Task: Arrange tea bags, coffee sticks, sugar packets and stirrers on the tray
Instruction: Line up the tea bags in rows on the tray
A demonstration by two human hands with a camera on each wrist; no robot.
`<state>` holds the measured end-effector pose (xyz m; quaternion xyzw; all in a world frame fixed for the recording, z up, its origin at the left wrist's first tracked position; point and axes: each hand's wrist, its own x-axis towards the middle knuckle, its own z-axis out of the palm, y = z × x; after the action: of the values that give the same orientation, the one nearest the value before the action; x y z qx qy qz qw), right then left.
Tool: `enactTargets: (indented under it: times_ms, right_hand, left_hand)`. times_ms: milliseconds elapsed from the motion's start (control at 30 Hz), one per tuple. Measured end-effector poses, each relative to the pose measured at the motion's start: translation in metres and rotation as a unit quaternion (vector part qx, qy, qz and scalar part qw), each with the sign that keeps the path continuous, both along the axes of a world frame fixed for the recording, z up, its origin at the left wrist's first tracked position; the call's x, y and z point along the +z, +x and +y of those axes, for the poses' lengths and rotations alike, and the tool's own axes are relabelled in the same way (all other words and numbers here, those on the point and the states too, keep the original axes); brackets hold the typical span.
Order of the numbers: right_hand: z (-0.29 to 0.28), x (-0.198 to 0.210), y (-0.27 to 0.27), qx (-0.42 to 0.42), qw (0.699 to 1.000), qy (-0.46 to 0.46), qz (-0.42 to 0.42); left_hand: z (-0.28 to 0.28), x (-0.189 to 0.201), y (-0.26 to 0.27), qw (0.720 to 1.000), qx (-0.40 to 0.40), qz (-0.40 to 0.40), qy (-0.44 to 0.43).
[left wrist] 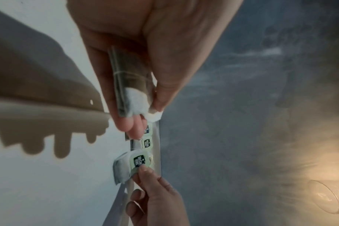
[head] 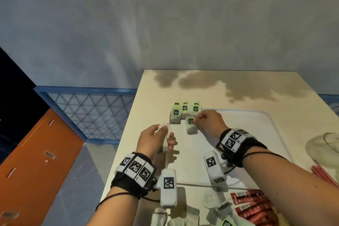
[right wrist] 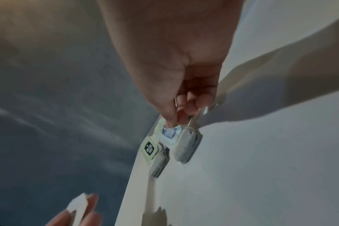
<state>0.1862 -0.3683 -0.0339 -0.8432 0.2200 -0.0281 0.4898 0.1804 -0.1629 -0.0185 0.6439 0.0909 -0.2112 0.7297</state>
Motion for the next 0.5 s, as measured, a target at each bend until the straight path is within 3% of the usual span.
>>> enactTargets:
  times_ms: [133,333,500]
  right_hand:
    - [-0.002,-0.003,0.031,0.010,0.997,-0.068,0.019]
    - [0.005,-0.007,0.050,0.002,0.998,-0.060,0.020]
    - [0.005,-0.002,0.046,-0.012,0.999,-0.047,0.014]
  left_hand:
    - [0.003,-0.009,0.010,0.999,-0.015,0.013,0.040]
    - [0.002,-0.011,0.011,0.998,-0.023,0.027,0.044]
    - [-0.003,-0.006,0.005,0.996,-0.039,-0.012,0.080]
